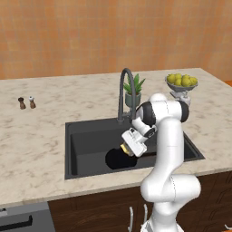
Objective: Pick the pan and sponge and place them into the sink. Then turn on the water.
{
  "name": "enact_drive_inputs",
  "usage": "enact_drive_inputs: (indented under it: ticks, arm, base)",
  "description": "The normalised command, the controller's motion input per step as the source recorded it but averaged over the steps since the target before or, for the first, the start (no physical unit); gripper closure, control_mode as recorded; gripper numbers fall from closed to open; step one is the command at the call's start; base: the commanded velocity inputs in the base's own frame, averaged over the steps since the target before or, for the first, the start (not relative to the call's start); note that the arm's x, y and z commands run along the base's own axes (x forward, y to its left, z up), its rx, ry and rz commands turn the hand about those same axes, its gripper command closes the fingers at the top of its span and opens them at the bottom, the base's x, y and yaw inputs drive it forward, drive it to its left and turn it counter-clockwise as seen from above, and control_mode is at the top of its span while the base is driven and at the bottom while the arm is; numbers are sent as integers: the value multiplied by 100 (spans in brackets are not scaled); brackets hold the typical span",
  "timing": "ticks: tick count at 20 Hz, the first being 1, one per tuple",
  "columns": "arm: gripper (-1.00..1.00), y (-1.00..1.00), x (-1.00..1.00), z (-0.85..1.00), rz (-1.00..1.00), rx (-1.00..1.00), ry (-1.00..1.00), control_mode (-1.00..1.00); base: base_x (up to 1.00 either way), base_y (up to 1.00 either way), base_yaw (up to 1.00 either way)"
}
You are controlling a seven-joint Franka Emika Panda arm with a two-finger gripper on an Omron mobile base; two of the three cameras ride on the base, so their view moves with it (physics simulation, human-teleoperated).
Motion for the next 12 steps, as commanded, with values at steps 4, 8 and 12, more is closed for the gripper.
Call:
enact_drive_inputs:
  ticks: [4, 8, 12]
  arm:
    - [100, 2, 0, -25, -6, 0, 10, -100]
    - [100, 3, 0, -22, -7, 0, 7, -100]
    - [100, 16, 1, -7, -3, -1, 0, -100]
  base:
    - [0, 0, 0]
    - [0, 0, 0]
    - [0, 0, 0]
